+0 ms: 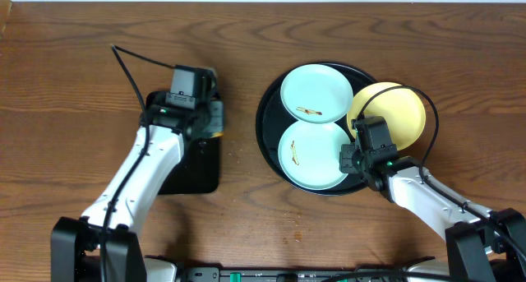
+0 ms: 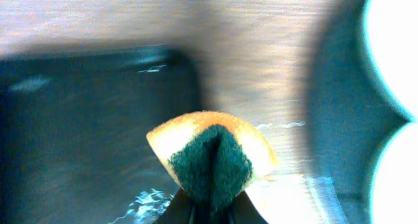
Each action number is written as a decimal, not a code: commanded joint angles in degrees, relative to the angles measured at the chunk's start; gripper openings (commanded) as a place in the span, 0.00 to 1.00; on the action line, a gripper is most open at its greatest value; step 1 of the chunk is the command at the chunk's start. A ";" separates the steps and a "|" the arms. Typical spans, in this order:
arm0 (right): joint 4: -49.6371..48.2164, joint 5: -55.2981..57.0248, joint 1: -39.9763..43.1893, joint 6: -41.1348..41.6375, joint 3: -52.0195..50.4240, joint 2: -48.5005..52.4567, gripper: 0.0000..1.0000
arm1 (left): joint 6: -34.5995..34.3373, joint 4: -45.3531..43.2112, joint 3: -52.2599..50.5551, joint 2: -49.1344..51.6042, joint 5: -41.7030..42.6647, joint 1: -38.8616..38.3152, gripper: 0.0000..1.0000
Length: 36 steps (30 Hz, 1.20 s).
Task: Clean dirty plates on tray and stack at the side
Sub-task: 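Lift the sponge and carry it over the held light-blue plate, then scrub the light-blue plate surface with the sponge in the left gripper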
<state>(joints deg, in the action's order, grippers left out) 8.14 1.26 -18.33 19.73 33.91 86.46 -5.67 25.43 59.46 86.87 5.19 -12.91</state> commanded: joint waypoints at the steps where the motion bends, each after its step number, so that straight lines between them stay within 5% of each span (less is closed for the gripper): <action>1: 0.59 -0.26 -0.24 -0.50 -0.61 0.90 0.01 | -2.34 -3.06 0.33 -1.49 12.70 -4.90 0.07; 13: 0.61 -0.28 -0.24 -0.50 -0.61 0.90 0.01 | -2.29 -10.16 0.31 5.49 4.35 -22.38 0.07; 36: 0.61 -0.28 -0.24 -0.50 -0.59 0.90 0.01 | -2.58 -13.97 0.09 16.39 4.85 -23.85 0.08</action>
<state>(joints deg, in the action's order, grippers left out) 8.10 1.23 -18.33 19.73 33.91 86.46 -7.70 11.33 59.46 102.50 10.17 -36.86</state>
